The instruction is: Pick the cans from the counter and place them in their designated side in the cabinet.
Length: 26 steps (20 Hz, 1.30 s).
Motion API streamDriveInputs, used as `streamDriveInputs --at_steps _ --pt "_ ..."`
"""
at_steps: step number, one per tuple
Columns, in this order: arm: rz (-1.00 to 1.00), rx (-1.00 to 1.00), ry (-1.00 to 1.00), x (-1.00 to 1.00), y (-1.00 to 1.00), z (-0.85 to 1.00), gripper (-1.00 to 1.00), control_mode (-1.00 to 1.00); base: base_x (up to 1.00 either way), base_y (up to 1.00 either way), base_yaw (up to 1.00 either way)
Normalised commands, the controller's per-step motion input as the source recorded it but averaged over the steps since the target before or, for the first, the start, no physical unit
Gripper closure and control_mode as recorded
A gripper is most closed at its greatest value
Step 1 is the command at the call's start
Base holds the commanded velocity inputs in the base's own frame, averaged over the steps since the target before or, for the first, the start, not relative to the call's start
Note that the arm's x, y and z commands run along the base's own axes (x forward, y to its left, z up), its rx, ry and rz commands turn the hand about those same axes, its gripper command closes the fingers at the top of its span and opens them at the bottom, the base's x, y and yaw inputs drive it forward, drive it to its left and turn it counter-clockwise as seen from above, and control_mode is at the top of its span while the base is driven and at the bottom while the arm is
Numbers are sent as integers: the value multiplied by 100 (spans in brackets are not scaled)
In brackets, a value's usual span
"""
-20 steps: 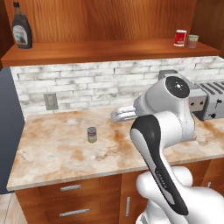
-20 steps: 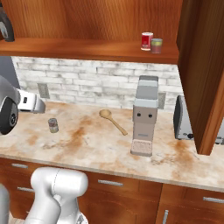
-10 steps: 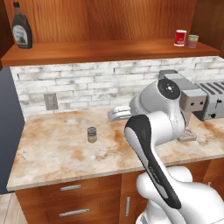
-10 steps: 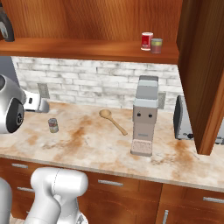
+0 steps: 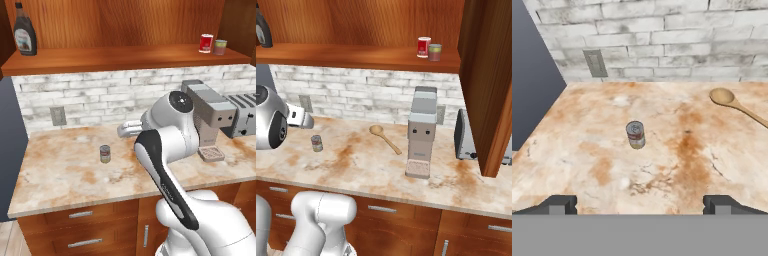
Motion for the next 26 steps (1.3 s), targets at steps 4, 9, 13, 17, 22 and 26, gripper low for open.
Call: streamDriveInputs --at_steps 4,9,13,17,22,26 --pt "-1 0 2 21 10 -19 -100 -100 0 0 0" --pt "-1 0 0 22 7 -20 -100 -100 0 0 0" --pt "-1 0 0 24 8 -18 -100 -100 0 0 0" --pt "-1 0 0 27 11 -17 -100 -100 0 0 0" --pt "0 0 0 26 11 -17 -100 -100 0 0 0" --pt "0 0 1 26 10 -20 -100 -100 0 0 0"
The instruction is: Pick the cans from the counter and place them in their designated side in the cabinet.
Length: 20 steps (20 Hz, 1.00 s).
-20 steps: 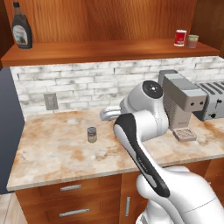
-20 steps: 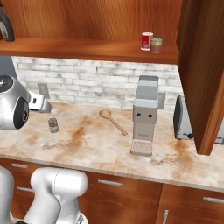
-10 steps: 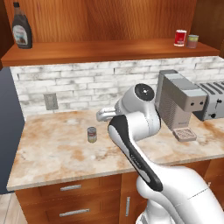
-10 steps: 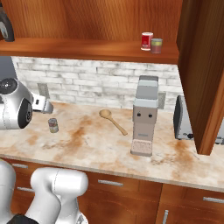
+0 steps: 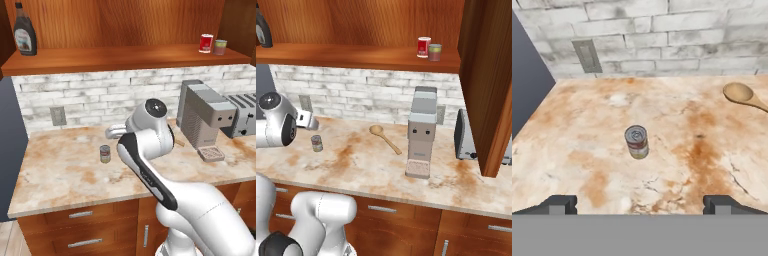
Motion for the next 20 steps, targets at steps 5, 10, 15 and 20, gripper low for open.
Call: streamDriveInputs --at_steps 5,10,15,20 --pt "0 0 5 20 9 -24 -100 -100 0 0 0" --pt "0 0 2 20 9 -25 -100 -100 0 0 0" --pt "0 0 0 19 7 -25 -100 -100 0 0 0" --pt "0 0 0 25 4 -22 -100 -100 0 0 0"
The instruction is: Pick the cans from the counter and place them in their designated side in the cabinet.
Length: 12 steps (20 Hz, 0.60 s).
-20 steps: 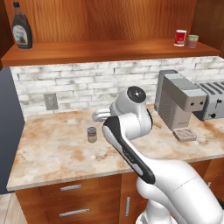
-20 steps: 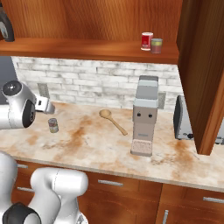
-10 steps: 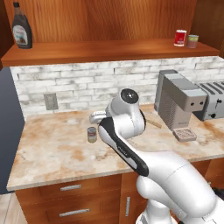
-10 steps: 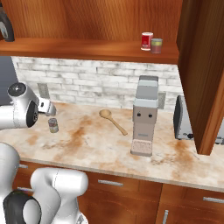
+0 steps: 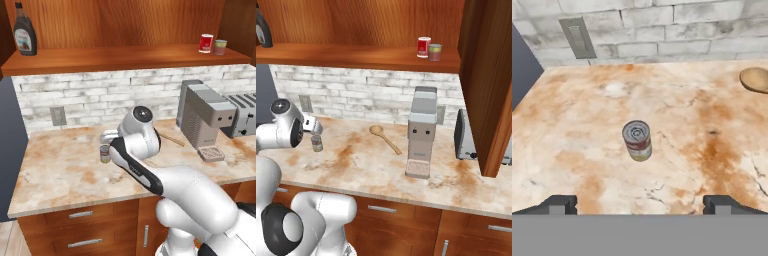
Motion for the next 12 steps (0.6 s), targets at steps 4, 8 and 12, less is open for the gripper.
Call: streamDriveInputs --at_steps 4,8,12 --pt "0 0 0 25 5 -19 -100 -100 0 0 0" --pt "0 0 0 27 8 -20 -100 -100 0 0 0" --pt "0 0 2 21 9 -24 -100 -100 0 0 0"
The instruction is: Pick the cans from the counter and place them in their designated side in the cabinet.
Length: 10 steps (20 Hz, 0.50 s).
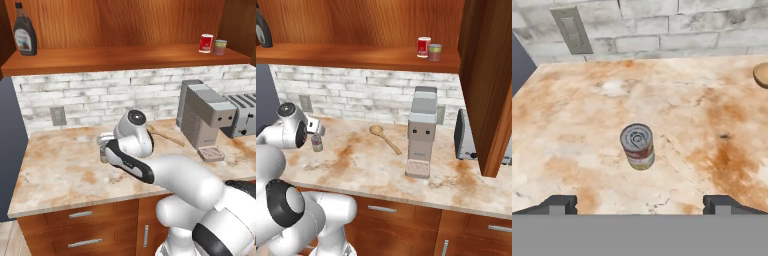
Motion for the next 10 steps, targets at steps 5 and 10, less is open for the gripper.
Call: streamDriveInputs --at_steps 5,10 --pt "0 0 2 20 9 -26 -100 -100 0 0 0" --pt "0 0 3 19 7 -27 -100 -100 0 0 0"
